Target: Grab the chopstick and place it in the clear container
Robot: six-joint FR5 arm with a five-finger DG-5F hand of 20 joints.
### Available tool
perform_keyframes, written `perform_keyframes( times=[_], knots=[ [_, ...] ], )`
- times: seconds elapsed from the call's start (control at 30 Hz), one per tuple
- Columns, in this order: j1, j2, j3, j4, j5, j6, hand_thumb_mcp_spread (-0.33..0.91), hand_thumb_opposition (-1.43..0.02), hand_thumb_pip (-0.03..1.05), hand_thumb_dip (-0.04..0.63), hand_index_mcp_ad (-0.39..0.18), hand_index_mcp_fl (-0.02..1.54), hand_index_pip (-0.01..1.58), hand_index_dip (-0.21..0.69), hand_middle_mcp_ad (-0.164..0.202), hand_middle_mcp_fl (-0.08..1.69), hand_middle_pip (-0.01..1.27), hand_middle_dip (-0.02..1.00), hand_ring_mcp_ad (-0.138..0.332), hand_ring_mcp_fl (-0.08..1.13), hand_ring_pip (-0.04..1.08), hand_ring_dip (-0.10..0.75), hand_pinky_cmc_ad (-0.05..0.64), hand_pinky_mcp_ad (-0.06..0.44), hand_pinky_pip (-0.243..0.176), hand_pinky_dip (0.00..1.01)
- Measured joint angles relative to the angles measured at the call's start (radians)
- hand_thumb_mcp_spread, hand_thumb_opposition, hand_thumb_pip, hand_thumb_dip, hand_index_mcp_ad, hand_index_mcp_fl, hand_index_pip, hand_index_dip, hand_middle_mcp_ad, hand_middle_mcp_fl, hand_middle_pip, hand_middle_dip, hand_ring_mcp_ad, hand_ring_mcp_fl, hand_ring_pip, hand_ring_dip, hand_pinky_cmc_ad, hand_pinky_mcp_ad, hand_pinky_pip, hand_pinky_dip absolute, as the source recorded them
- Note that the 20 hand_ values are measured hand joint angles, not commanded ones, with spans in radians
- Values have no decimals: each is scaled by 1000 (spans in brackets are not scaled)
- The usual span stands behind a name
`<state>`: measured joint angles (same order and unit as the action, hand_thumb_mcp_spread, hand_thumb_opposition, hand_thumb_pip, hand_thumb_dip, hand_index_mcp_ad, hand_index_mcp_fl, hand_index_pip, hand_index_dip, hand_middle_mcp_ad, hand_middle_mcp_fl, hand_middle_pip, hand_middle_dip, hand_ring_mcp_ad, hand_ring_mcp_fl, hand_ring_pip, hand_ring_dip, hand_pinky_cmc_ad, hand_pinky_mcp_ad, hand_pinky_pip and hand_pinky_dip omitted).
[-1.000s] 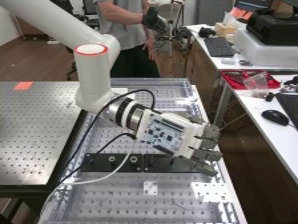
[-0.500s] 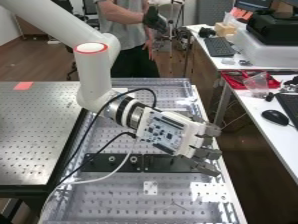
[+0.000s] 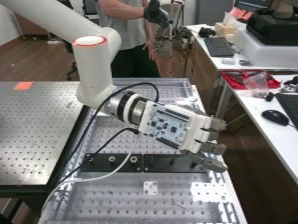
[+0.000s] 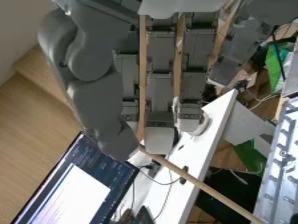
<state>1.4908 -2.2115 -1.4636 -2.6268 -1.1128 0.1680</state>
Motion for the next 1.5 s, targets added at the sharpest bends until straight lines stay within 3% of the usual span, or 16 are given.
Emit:
perform_keyframes(
  times=[0.17,0.27,0.8,1.2,1.5],
  knots=[
    [-8,15,29,-52,-12,-15,658,-930,562,269,-72,565,1403,-87,28,942,724,749,65,738,115,620,443,248,108,182],
    [-12,25,44,-77,-22,-23,709,-946,565,269,-101,585,1405,-87,35,942,724,749,66,738,113,620,443,248,110,182],
    [-27,88,106,-202,-82,-103,707,-944,565,269,-105,595,1405,-87,35,930,724,747,65,754,134,620,443,248,113,182],
    [-14,222,36,-219,-129,-152,707,-962,565,269,-105,602,1405,-87,33,930,724,747,65,754,145,620,442,264,112,182],
    [57,337,-21,-280,-122,-184,709,-962,565,269,-105,606,1405,-87,33,930,724,747,68,770,164,620,443,265,115,182]
  ],
)
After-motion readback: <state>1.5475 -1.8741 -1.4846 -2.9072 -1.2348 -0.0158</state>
